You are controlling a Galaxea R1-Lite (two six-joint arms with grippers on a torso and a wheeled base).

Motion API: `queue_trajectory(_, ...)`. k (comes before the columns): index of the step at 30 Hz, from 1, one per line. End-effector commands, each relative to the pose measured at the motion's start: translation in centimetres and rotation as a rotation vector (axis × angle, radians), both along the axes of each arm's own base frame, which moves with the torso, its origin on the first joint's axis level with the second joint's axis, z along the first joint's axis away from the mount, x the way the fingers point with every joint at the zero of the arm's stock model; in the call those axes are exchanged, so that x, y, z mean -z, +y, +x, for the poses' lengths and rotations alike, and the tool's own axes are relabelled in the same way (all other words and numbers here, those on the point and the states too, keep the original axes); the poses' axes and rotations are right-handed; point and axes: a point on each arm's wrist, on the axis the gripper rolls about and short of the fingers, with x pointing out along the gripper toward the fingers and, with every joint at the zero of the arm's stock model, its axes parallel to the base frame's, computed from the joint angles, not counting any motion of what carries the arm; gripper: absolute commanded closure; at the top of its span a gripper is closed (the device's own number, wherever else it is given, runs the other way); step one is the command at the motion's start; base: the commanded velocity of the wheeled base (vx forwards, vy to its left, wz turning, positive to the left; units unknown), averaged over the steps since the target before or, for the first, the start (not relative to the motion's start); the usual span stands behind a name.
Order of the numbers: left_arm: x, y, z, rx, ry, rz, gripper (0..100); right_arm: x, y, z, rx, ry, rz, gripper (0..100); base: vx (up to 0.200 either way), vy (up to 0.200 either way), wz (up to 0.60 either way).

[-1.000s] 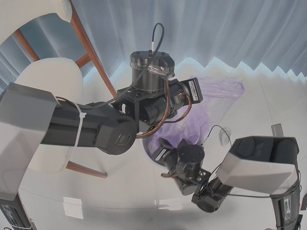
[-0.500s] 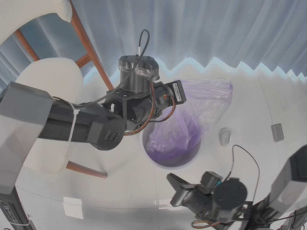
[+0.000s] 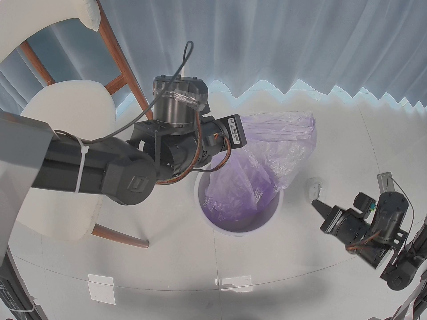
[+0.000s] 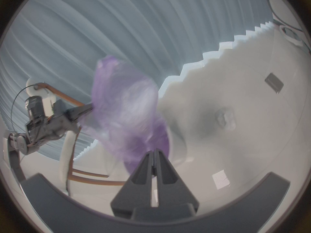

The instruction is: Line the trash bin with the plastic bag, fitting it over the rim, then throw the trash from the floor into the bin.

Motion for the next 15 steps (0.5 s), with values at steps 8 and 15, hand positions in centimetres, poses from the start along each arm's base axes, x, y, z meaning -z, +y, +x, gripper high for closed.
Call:
queue_trajectory(8, -3.3, 2.5, -3.7, 0.118, 0.118, 0.060, 100, 2.7, -6.6, 15.1, -0.087, -0.358, -0.315, 100, 0.000, 0.000, 0.00)
queue_trajectory(15, -3.1, 2.0, -4.2, 0.134, 0.126, 0.067, 100, 3.9, -1.9, 20.7, -0.198, -0.563, -0.391, 100, 0.000, 0.000, 0.00)
